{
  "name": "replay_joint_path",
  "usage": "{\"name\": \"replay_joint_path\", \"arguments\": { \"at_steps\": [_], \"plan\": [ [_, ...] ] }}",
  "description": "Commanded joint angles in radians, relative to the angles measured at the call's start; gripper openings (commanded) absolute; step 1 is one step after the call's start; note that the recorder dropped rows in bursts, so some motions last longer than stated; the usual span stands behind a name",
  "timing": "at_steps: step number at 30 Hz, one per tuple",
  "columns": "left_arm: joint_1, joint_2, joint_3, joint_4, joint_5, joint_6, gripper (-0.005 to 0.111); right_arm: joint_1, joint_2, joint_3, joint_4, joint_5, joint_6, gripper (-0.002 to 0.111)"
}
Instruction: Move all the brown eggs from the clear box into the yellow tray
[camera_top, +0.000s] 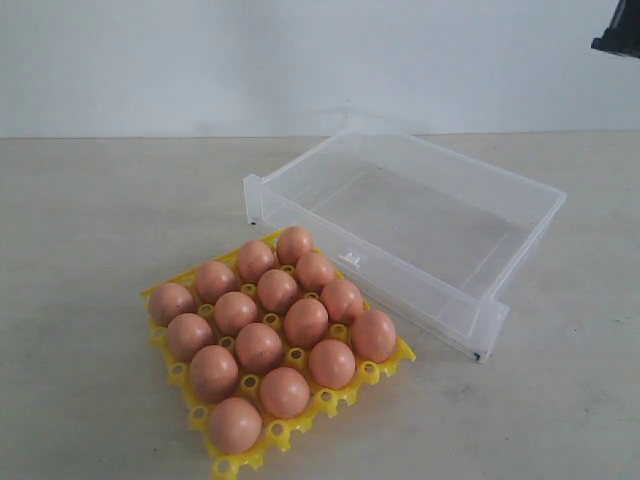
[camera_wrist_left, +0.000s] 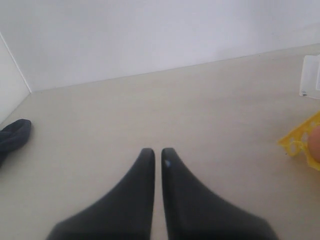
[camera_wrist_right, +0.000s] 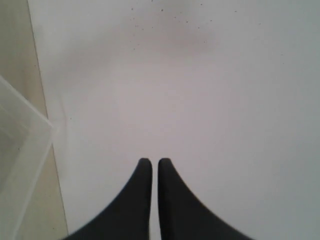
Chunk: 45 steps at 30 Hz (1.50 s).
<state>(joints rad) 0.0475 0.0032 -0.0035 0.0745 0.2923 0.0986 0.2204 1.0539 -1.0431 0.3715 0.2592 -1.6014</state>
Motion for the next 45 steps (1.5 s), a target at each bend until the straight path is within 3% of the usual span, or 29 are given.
{"name": "replay_joint_path", "arguments": {
  "at_steps": [1, 6, 10, 13, 18, 22, 26, 31, 36, 45],
  "plan": [
    [0.001, -0.003, 0.003, 0.001, 0.0, -0.004, 0.004, -0.001, 0.002, 0.002, -0.16, -0.077, 0.117, 0.0],
    [0.001, -0.003, 0.003, 0.001, 0.0, -0.004, 0.004, -0.001, -0.038, 0.002, -0.488, -0.104, 0.093, 0.0],
    [0.001, -0.003, 0.003, 0.001, 0.0, -0.004, 0.004, -0.001, -0.103, 0.002, -0.526, -0.195, 0.159, 0.0],
    [0.001, -0.003, 0.003, 0.001, 0.0, -0.004, 0.004, -0.001, -0.162, 0.002, -0.438, -0.321, 0.366, 0.0],
    [0.001, -0.003, 0.003, 0.001, 0.0, -0.004, 0.004, -0.001, -0.268, 0.002, -0.096, -0.441, 0.699, 0.0],
    [0.001, -0.003, 0.003, 0.001, 0.0, -0.004, 0.004, -0.001, -0.324, 0.002, 0.3, -0.401, 0.714, 0.0],
    [0.001, -0.003, 0.003, 0.001, 0.0, -0.004, 0.004, -0.001, -0.326, 0.002, 0.485, -0.382, 0.714, 0.0],
    [0.001, -0.003, 0.003, 0.001, 0.0, -0.004, 0.004, -0.001, -0.403, 0.039, 0.508, -0.215, 0.747, 0.0],
    [0.001, -0.003, 0.003, 0.001, 0.0, -0.004, 0.004, -0.001, -0.582, 0.241, 0.519, -0.291, 0.785, 0.0],
    [0.001, -0.003, 0.003, 0.001, 0.0, -0.004, 0.004, -0.001, -0.712, 0.482, 0.479, 0.193, 0.75, 0.0]
  ]
}}
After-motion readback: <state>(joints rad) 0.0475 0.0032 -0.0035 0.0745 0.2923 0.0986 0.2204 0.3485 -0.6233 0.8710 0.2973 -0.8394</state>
